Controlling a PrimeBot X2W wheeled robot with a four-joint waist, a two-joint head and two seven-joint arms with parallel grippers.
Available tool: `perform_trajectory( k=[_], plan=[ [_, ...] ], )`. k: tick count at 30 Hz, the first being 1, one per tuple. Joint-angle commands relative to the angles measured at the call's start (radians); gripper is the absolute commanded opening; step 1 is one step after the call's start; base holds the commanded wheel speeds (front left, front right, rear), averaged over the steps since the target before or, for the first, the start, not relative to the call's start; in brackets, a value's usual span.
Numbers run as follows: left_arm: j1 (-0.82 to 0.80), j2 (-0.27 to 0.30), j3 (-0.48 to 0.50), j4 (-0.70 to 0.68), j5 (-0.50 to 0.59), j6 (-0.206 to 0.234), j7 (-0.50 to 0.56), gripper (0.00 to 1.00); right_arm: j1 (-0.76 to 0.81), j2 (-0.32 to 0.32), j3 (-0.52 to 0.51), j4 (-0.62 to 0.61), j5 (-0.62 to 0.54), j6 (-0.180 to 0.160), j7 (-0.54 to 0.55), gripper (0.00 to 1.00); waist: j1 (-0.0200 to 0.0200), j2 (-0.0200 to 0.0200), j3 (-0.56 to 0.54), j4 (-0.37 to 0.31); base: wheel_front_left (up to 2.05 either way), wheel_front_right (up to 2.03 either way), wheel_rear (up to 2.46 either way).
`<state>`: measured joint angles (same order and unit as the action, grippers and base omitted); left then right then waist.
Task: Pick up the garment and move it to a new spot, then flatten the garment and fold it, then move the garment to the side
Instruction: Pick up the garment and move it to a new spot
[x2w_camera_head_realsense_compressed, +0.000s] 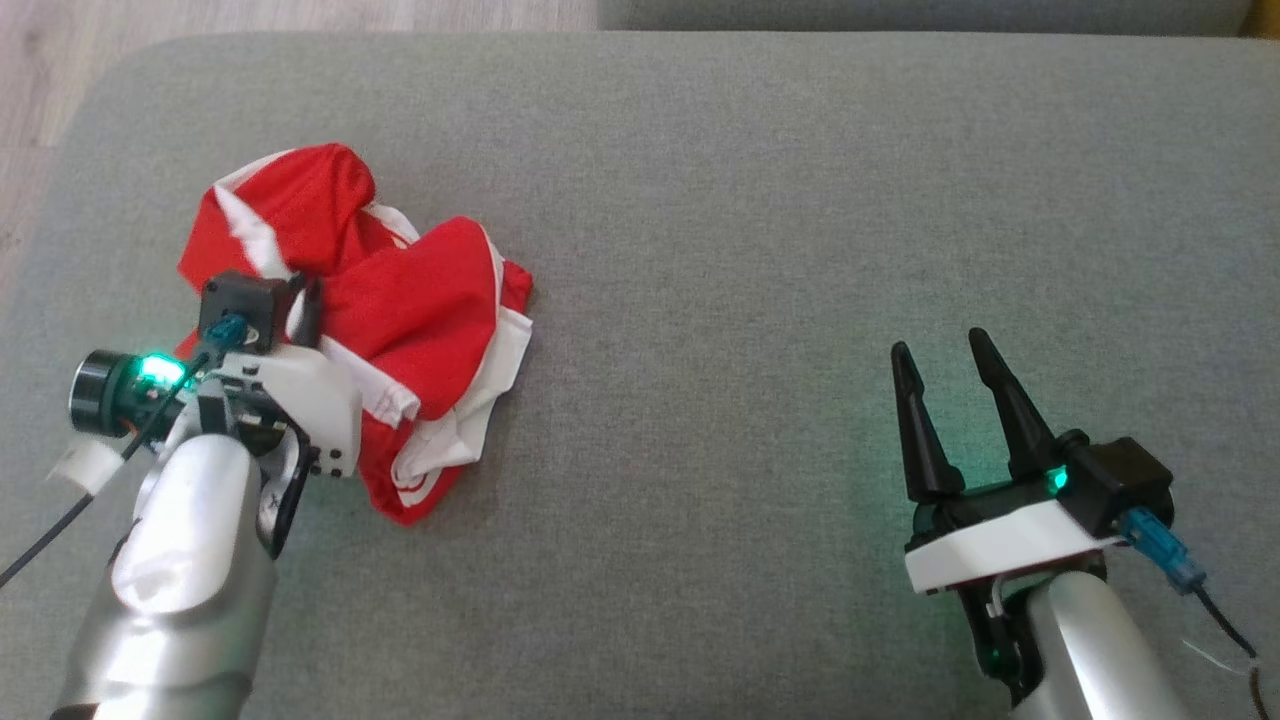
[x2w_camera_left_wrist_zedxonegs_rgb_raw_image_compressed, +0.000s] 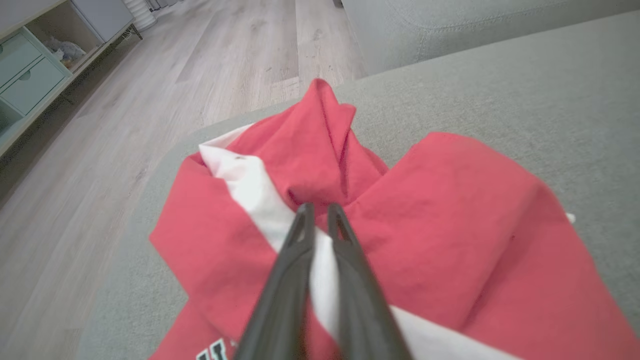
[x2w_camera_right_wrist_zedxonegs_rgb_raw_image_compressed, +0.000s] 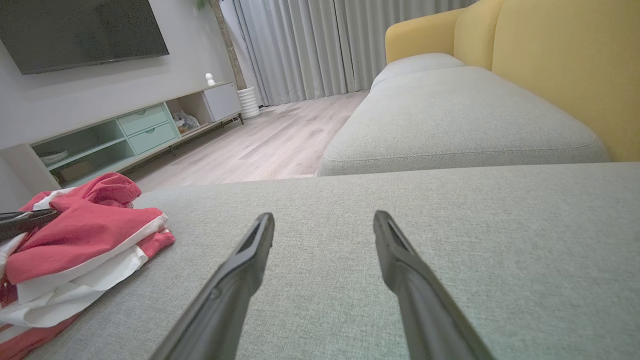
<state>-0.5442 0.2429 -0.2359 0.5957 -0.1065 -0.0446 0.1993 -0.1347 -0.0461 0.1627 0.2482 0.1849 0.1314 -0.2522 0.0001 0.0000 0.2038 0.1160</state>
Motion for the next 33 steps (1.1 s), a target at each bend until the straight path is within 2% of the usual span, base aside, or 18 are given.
perform_trajectory(
  k=[1, 8, 16, 17, 21, 26, 33],
  plan=[
    [-0.024, 0.032, 0.029, -0.039, -0.015, -0.008, -0.025, 0.0, -0.028, -0.004, 0.021, -0.025, 0.005, -0.001, -0.01, 1.0, -0.0001, 0.0, -0.008, 0.001, 0.0, 0.0, 0.0],
    [-0.04, 0.023, 0.035, -0.161, -0.042, -0.023, -0.197, 0.0, -0.018, -0.004, 0.027, -0.018, 0.012, -0.001, -0.01, 1.0, -0.0001, 0.0, -0.049, -0.004, 0.0, 0.0, 0.0],
    [-0.048, 0.005, 0.015, -0.408, -0.069, -0.045, -0.325, 0.0, -0.012, -0.004, 0.024, -0.019, 0.023, -0.001, -0.01, 1.0, -0.0001, 0.0, -0.081, -0.049, 0.0, 0.0, 0.0],
    [-0.048, 0.005, 0.015, -0.408, -0.069, -0.045, -0.325, 0.0, -0.012, -0.004, 0.024, -0.019, 0.023, -0.001, -0.01, 1.0, -0.0001, 0.0, -0.081, -0.049, 0.0, 0.0, 0.0],
    [-0.057, -0.005, -0.006, -0.548, -0.074, -0.049, -0.333, 0.0, -0.012, -0.004, 0.027, -0.017, 0.034, -0.001, -0.01, 1.0, -0.0001, 0.0, -0.087, -0.083, 0.0, 0.0, 0.0],
    [-0.083, -0.024, -0.029, -0.683, -0.096, -0.054, -0.297, 0.0, -0.017, -0.004, 0.031, -0.025, 0.054, -0.001, -0.01, 1.0, -0.0001, 0.0, -0.09, -0.139, 0.0, 0.0, 0.0],
    [-0.138, -0.053, -0.07, -0.756, -0.129, -0.058, -0.202, 0.0, -0.029, -0.004, 0.045, -0.035, 0.078, -0.001, -0.01, 1.0, -0.0001, 0.0, -0.076, -0.24, 0.0, 0.0, 0.0]
  ],
)
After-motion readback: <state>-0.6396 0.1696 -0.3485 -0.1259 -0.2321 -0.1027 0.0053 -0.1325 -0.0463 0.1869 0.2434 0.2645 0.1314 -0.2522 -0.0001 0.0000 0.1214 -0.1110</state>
